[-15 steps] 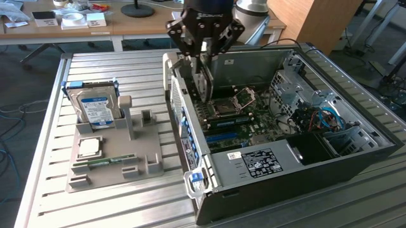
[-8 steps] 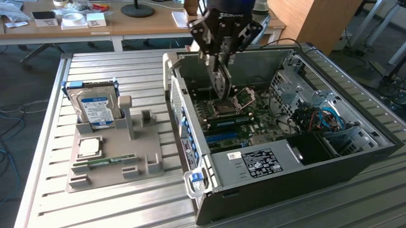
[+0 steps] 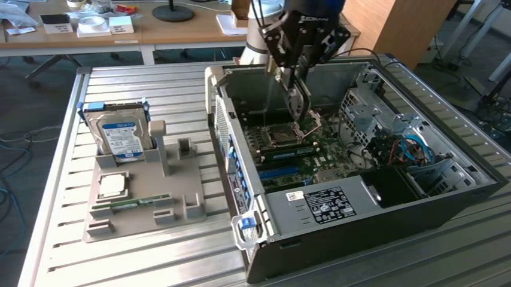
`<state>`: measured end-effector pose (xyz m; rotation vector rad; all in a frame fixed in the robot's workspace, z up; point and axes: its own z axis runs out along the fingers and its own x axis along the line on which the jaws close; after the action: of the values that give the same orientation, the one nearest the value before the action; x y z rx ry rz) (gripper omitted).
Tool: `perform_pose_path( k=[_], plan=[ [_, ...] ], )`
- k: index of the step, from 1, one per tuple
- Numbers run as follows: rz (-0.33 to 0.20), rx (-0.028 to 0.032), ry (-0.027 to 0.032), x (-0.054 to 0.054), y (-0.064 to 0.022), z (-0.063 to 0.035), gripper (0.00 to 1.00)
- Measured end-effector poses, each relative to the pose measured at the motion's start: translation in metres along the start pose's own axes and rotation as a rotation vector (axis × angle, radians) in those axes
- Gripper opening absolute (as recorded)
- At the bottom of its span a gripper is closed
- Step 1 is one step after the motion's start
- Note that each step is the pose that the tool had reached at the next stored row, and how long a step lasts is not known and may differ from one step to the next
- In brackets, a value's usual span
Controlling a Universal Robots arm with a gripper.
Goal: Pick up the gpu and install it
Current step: 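Pick up the gpu and move the gpu toward the slot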
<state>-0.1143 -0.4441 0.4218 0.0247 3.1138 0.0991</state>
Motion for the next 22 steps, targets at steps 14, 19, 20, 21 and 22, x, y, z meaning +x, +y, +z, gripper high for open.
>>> perform_pose_path(
  k=[14, 19, 20, 21, 22],
  plan=[
    [0.000, -0.0060, 0.0001, -0.061, 0.0025, 0.0017, 0.27],
    [0.000, -0.0075, 0.0001, -0.082, 0.0035, 0.0023, 0.27],
    [0.000, -0.0077, 0.0002, -0.086, 0.0038, 0.0024, 0.27],
    [0.000, -0.0079, 0.0002, -0.089, 0.0040, 0.0025, 0.27],
    [0.000, -0.0080, 0.0002, -0.093, 0.0042, 0.0026, 0.27]
  ],
)
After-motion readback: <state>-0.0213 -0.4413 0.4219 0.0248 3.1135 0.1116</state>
